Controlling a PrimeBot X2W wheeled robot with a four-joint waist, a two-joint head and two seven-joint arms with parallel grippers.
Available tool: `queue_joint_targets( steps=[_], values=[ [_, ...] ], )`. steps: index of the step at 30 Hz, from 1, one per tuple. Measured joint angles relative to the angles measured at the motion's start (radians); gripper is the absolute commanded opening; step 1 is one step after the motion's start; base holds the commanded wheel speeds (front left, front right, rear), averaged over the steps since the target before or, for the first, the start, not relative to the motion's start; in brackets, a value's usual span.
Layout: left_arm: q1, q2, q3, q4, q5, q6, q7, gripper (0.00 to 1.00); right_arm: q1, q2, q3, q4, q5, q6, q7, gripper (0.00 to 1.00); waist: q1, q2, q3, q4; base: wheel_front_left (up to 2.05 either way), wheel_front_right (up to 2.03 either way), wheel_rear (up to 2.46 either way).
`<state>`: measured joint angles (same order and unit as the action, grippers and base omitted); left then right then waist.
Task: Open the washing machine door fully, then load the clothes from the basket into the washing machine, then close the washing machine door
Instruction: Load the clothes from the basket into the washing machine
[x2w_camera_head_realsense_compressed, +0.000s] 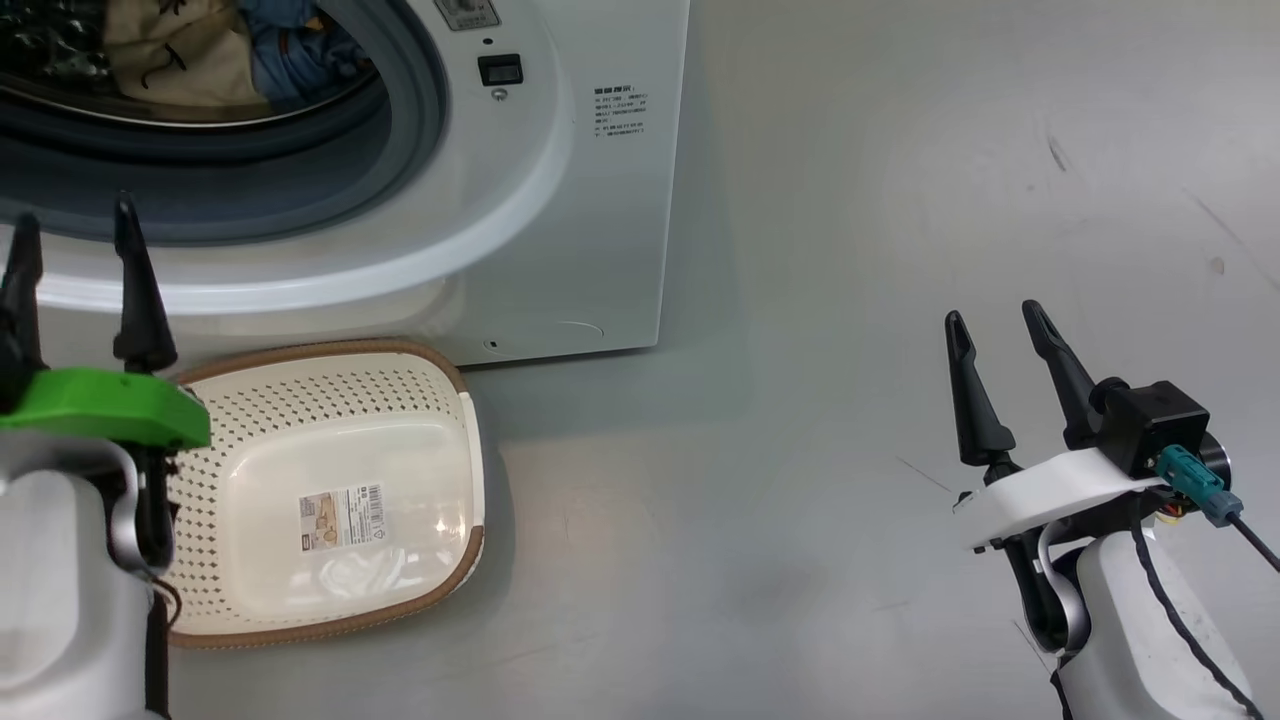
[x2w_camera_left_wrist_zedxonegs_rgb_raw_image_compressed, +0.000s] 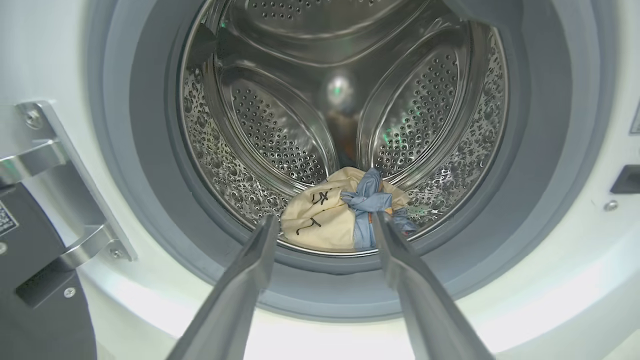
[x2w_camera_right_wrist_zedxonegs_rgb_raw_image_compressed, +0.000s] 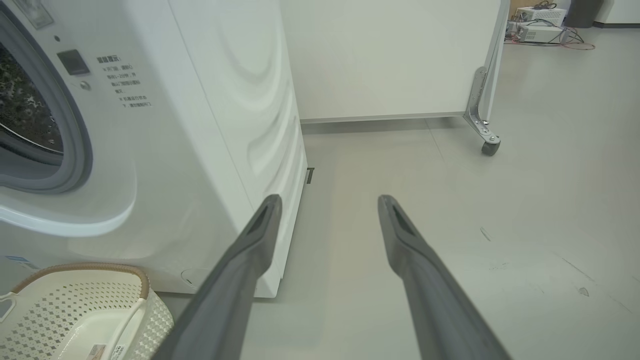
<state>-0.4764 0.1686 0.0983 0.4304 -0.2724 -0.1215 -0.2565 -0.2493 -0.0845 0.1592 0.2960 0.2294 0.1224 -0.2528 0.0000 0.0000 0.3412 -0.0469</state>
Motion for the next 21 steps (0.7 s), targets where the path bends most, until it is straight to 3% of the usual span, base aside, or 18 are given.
queue_joint_targets(
  steps=[21],
  values=[
    [0.369,-0.089,0.06,-0.193,0.059,0.026,0.0,1.0,0.077,-0.009,0.0,-0.001,-0.026,0.0,0.0,1.0,0.0,0.0,-0.16,-0.013,0.0,0.0,0.0]
  ],
)
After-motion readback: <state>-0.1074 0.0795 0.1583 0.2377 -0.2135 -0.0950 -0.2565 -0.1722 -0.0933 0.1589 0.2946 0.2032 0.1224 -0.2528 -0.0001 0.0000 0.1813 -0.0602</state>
